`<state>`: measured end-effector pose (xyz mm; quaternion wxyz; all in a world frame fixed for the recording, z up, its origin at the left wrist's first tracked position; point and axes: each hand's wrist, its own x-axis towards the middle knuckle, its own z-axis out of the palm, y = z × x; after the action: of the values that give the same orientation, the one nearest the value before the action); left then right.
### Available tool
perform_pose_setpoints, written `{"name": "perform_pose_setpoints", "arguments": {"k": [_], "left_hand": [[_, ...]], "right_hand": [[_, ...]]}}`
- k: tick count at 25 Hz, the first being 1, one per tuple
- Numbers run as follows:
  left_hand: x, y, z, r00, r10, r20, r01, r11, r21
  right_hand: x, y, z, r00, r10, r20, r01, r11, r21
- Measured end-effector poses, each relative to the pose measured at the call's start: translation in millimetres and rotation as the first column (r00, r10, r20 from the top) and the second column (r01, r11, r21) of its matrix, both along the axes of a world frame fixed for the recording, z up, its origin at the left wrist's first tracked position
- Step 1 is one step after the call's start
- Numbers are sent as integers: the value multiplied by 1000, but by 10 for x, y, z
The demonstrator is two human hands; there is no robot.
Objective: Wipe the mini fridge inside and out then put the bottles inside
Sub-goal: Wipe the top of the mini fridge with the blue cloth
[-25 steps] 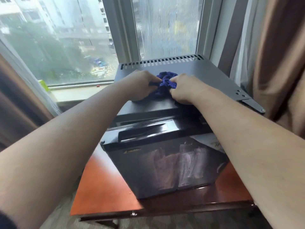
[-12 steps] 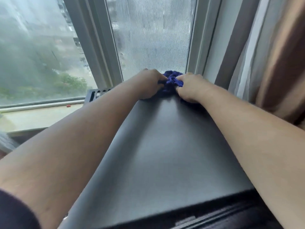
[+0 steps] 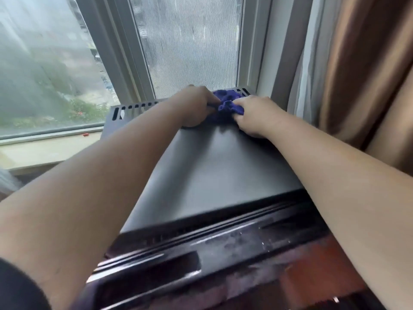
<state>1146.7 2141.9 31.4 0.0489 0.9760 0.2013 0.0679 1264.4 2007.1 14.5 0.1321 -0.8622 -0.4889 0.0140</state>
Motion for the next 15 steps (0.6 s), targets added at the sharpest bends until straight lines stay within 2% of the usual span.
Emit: {"name": "perform_pose_setpoints", "arguments": {"k": [6,11,13,15], "left_hand": [[-581,-1276,-98,999,-43,10,43,999,-11],[-815,-1993,-136,999,-40,22,40,999,-10],[-865,-2183,-187,997,-28,70,29,1000,-4],[-916,-2349,-325,982,-17,190,14,1000,18]], "right_hand": [[-497,-1341,15,993,40,-111,-36,999,40],[-725,-2031,-155,995,22,-97,-8,989,148],[-797,-2177,-333,999,2,-39,8,968,249],[-921,-2300,-574,999,-33,-3,31,911,411]]}}
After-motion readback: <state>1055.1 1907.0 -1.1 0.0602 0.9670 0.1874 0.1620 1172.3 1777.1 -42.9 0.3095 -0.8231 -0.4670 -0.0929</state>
